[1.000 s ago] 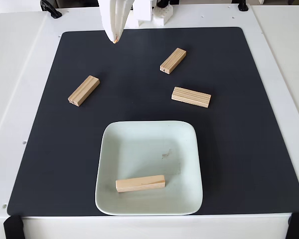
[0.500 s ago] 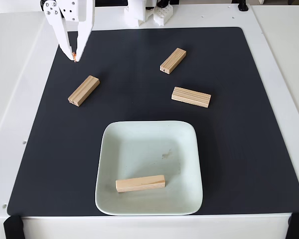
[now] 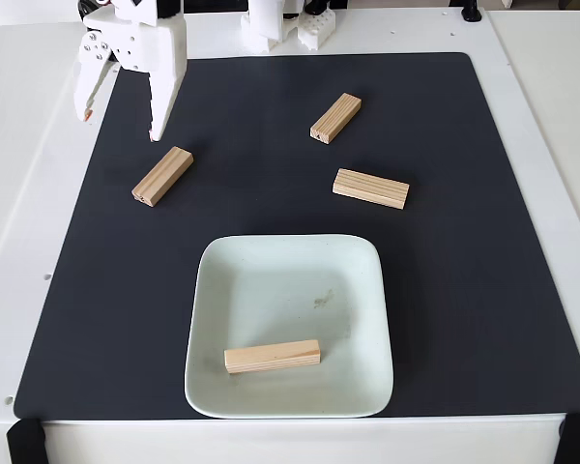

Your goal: Pick up the wooden block and place them on the plate.

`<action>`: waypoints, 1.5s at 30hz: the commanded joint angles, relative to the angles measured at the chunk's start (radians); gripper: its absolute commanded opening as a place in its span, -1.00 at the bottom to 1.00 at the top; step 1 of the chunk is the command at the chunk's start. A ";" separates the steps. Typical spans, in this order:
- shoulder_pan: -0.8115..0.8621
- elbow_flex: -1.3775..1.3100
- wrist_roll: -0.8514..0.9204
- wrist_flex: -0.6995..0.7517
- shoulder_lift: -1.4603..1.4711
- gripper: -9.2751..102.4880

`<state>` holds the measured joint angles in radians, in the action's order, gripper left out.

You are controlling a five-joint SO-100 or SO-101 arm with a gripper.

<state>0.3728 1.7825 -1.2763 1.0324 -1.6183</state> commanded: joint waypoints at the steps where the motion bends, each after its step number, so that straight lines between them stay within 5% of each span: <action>1: -0.003 -0.029 -0.026 -0.011 -0.003 -0.06; 22: -0.141 -0.043 -0.245 -0.313 0.222 -0.06; 45: -0.187 0.084 -0.270 -0.209 0.117 -0.17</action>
<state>0.1902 1.8577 -1.5370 0.7854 -1.4343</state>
